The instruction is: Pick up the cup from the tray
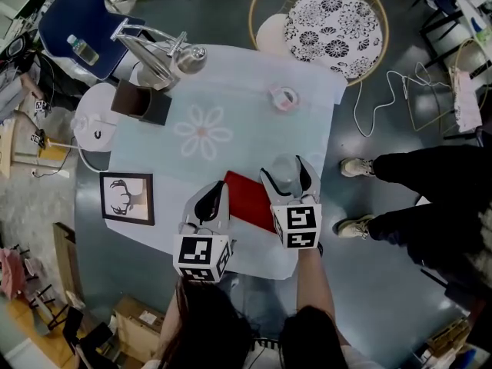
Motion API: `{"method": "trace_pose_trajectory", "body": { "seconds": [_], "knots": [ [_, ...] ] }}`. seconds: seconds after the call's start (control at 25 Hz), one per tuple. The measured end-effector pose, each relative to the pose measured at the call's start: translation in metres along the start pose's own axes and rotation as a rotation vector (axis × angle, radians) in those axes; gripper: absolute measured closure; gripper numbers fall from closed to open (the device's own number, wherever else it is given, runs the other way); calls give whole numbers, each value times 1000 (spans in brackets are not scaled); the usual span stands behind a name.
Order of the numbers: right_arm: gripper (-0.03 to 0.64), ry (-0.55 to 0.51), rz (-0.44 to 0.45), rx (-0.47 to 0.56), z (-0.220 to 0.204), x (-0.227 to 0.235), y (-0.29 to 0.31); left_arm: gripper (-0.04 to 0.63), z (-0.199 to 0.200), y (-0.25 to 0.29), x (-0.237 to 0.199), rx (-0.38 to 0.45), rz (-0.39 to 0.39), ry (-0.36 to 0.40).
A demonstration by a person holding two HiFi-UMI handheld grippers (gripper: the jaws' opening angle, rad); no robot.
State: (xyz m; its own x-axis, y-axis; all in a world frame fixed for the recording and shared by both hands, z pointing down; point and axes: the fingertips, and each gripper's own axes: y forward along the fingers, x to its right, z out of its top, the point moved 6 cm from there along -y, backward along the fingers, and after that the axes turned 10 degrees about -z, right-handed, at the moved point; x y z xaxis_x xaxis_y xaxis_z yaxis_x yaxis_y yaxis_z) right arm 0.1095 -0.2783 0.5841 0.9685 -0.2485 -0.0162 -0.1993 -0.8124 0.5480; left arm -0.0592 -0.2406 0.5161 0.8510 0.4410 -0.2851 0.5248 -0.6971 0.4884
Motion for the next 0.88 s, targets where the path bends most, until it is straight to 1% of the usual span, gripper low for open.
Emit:
{"method": "trace_pose_trajectory", "body": {
  "seconds": [0.12,0.32,0.48,0.68,0.88],
  "knots": [
    [237,-6,4,5,2,0,0,595,-1,-3,-5,5,7,-18],
    [214,4,7,13,6,1,-3,595,-3,-6,-3,-7,1,-1],
    [210,-15,-3,31,14,1,-7,595,-3,-10,-2,1,2,-5],
    [199,-28,-51,43,22,3,-17,595,2,-16,-1,16,5,-12],
    [199,-28,-46,61,37,-1,-37,595,14,-26,5,43,-9,8]
  ]
}}
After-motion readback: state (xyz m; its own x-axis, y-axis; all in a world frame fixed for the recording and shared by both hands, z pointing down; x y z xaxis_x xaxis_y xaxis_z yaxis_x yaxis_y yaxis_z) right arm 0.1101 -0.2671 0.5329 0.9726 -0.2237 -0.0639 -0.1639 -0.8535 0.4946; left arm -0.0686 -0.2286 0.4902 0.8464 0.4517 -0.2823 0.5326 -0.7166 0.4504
